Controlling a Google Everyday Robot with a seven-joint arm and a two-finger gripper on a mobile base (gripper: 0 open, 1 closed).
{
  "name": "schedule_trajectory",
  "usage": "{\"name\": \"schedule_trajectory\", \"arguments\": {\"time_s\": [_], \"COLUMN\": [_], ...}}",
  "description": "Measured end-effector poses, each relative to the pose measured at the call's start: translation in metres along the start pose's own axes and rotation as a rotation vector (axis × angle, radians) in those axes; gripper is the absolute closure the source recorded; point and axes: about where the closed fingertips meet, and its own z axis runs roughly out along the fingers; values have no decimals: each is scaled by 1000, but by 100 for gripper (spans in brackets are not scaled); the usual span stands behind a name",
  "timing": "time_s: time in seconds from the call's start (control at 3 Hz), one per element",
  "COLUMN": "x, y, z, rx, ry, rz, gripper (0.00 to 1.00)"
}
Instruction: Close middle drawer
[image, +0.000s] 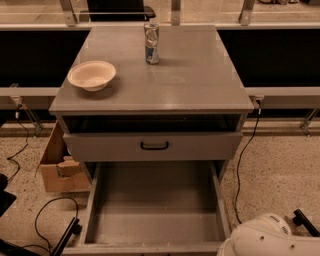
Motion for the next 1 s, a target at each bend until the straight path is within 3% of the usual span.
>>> {"name": "schedule_trajectory", "arguments": {"time_s": [0.33, 1.0], "x": [-3, -38], "y": [17, 15], "z": [69, 166], "rx": [-64, -130], "ry": [-66, -266], "rz": [19, 85], "gripper": [100, 100]}}
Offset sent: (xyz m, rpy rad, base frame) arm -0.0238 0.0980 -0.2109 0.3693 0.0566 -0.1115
